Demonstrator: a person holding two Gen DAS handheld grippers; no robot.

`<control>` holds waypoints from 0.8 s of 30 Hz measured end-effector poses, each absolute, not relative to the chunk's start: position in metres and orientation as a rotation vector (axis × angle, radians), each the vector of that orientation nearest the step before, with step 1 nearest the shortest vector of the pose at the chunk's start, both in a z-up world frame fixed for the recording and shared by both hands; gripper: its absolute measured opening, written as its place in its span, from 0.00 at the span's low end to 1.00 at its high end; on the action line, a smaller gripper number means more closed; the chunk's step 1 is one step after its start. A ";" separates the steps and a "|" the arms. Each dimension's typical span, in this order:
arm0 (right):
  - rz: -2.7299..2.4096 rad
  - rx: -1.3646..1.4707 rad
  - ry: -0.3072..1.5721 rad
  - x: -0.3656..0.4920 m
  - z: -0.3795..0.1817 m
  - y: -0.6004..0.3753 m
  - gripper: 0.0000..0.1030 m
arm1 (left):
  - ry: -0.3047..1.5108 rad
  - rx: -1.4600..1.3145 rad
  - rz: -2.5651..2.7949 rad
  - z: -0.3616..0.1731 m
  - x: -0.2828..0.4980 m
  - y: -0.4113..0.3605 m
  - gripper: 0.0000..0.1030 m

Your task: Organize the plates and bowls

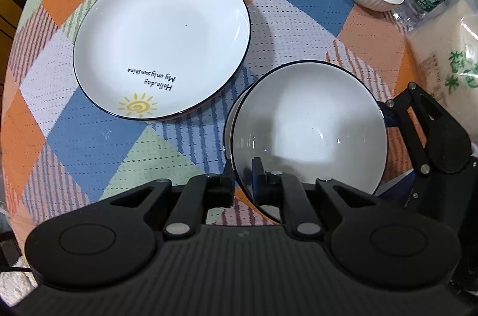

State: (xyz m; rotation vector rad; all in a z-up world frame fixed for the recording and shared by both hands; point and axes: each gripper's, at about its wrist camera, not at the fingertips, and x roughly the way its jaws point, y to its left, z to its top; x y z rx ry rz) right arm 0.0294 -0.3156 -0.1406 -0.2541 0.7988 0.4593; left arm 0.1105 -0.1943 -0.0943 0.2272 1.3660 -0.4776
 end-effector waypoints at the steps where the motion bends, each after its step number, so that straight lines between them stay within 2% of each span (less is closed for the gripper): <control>1: 0.457 -0.253 0.800 0.030 -0.141 -0.315 0.99 | 1.362 0.236 -0.475 -0.095 0.110 -0.194 0.09; 9: 0.456 -0.271 0.811 0.032 -0.142 -0.311 0.99 | 1.357 0.286 -0.461 -0.103 0.110 -0.201 0.15; 24: 0.414 -0.320 0.851 0.033 -0.141 -0.301 1.00 | 1.305 0.313 -0.433 -0.110 0.113 -0.201 0.17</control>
